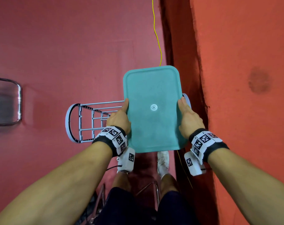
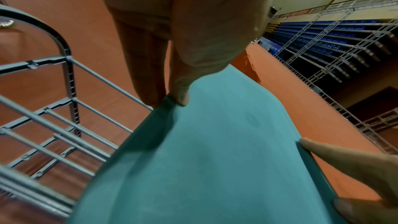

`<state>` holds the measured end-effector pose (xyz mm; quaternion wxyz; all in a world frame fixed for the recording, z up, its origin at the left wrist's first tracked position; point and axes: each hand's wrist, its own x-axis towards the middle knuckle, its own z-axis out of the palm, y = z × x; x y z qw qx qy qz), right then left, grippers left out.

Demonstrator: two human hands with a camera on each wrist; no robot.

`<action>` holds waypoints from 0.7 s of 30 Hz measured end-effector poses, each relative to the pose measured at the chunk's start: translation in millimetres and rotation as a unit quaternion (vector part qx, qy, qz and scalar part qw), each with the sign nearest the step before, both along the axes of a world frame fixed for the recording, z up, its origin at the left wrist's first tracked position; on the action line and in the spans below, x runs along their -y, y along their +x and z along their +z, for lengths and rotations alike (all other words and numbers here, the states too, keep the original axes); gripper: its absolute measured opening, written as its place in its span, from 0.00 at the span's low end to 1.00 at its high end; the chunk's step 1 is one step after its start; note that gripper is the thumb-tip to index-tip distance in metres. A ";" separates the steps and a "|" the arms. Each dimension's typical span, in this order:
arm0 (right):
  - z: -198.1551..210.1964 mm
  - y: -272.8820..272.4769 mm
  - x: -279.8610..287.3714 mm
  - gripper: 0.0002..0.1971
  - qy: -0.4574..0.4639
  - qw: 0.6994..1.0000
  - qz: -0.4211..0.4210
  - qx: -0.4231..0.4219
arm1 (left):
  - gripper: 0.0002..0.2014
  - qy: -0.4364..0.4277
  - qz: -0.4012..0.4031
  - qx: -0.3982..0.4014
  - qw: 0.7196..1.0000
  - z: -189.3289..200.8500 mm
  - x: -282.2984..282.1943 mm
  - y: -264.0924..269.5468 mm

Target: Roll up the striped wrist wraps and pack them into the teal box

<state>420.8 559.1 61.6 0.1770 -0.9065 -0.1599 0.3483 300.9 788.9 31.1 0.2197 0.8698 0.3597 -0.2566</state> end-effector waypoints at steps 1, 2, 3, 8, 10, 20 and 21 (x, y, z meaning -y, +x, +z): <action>0.7 -1.6 -0.4 0.46 0.000 1.000 -0.002 0.000 | 0.47 0.002 0.001 -0.001 1.000 -0.4 -0.7 0.1; 1.1 -3.5 -0.6 0.45 0.001 1.000 -0.003 0.000 | 0.47 0.003 0.000 -0.003 1.000 -0.6 -1.6 0.0; 2.0 -5.7 -0.8 0.45 0.003 1.000 -0.004 0.000 | 0.47 0.003 0.000 -0.004 1.000 -0.6 -2.1 -0.1; 3.0 -10.0 -0.2 0.45 0.005 1.000 0.004 0.005 | 0.48 0.009 0.001 -0.011 1.000 1.4 -1.4 0.7; 4.2 -7.8 -0.1 0.44 -0.004 1.000 0.010 0.007 | 0.48 0.002 -0.001 -0.016 1.000 3.1 -1.2 1.4; 35.5 26.9 -10.4 0.32 -0.027 0.997 0.055 0.055 | 0.37 0.038 -0.014 0.034 0.999 84.0 -6.1 39.4; 47.0 34.8 -9.5 0.34 -0.019 0.995 0.061 0.079 | 0.36 0.048 -0.003 0.061 0.997 95.2 -5.5 46.9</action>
